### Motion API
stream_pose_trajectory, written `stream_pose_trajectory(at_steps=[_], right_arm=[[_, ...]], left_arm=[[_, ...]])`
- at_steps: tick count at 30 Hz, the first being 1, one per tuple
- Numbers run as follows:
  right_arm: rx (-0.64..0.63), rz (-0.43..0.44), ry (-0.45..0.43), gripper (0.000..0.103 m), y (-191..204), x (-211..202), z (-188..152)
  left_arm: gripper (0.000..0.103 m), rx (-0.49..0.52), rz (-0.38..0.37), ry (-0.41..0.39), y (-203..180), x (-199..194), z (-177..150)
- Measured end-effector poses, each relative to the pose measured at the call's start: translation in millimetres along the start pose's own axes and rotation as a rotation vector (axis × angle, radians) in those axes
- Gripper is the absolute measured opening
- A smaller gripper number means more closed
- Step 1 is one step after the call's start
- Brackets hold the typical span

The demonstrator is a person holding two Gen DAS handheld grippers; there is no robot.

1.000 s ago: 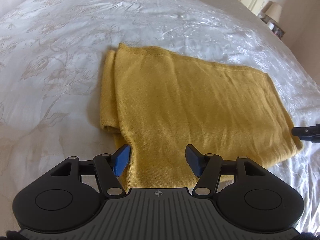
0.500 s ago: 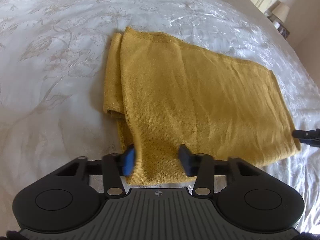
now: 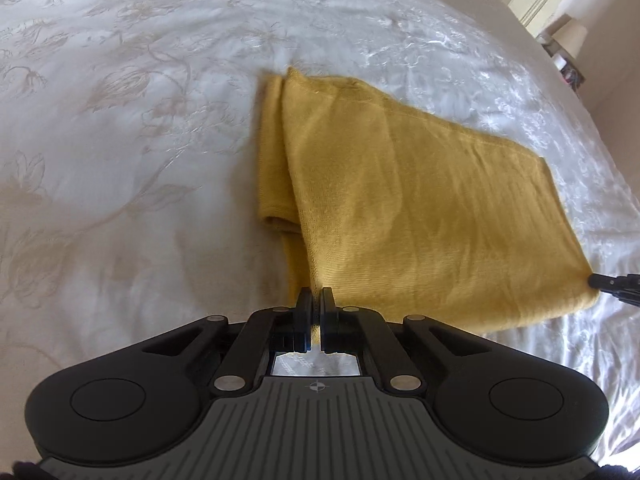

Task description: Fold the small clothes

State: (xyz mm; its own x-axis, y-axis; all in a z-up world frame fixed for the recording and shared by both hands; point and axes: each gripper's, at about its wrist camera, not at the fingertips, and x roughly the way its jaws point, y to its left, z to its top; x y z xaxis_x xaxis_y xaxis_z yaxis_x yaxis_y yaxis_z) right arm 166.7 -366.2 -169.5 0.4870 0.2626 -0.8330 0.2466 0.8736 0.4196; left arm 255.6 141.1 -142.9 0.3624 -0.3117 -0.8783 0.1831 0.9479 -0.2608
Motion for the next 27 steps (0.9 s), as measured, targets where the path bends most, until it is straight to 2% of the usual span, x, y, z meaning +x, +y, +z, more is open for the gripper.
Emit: stream_pose_trajectory(at_steps=[3, 7, 11, 14, 16, 17, 18, 19, 20, 21, 22, 24, 25, 26, 27], right_arm=[[-0.024, -0.031, 0.053, 0.010, -0.3, 11.4, -2.2], [-0.039, -0.039, 0.060, 0.009, 1.0, 4.2, -6.1], [-0.064, -0.092, 0.096, 0.008, -4.0, 10.6, -11.1], [-0.060, -0.146, 0.098, 0.009, -5.2, 13.2, -10.5], [-0.050, -0.173, 0.082, 0.019, -5.6, 11.0, -9.4], [-0.042, -0.184, 0.065, 0.020, -5.5, 8.4, -8.3], [-0.032, -0.181, 0.045, 0.021, -5.3, 5.3, -6.9], [-0.023, -0.171, 0.028, 0.029, -4.9, 2.7, -5.4], [-0.019, -0.164, 0.014, 0.048, -3.8, 0.6, -4.1], [-0.019, -0.162, -0.006, 0.056, -0.9, -1.7, -2.3], [-0.022, -0.153, -0.021, 0.065, 2.3, -2.7, -0.5], [-0.029, -0.126, -0.040, 0.066, 9.8, -1.9, 3.6], [-0.036, -0.122, -0.044, 0.070, 14.5, -0.1, 5.1], [-0.047, -0.120, -0.046, 0.074, 19.5, 2.6, 6.6], [-0.060, -0.116, -0.046, 0.083, 24.7, 5.7, 7.9]], left_arm=[[0.004, 0.012, 0.015, 0.020, -0.2, 7.6, 1.4], [0.004, 0.063, 0.035, 0.030, -4.8, 5.4, 0.4], [0.004, 0.101, 0.094, 0.080, -1.9, 20.0, -3.2], [0.004, 0.168, 0.144, 0.092, -8.9, 23.2, -1.6], [0.005, 0.189, 0.172, 0.091, -11.1, 20.1, -1.2], [0.006, 0.178, 0.172, 0.086, -10.7, 17.0, -0.8], [0.011, 0.157, 0.172, 0.079, -9.2, 13.2, 0.0], [0.015, 0.134, 0.174, 0.065, -8.3, 8.6, 0.8], [0.031, 0.109, 0.179, 0.039, -8.5, 1.8, 2.0], [0.044, 0.092, 0.179, 0.012, -10.5, -3.7, 4.5], [0.048, 0.078, 0.171, -0.015, -13.4, -9.1, 6.9], [0.062, 0.074, 0.150, -0.061, -24.1, -16.9, 14.9], [0.065, 0.081, 0.144, -0.076, -32.2, -17.4, 19.4], [0.072, 0.091, 0.136, -0.088, -40.4, -17.5, 23.8], [0.080, 0.100, 0.127, -0.092, -49.4, -15.1, 28.2]])
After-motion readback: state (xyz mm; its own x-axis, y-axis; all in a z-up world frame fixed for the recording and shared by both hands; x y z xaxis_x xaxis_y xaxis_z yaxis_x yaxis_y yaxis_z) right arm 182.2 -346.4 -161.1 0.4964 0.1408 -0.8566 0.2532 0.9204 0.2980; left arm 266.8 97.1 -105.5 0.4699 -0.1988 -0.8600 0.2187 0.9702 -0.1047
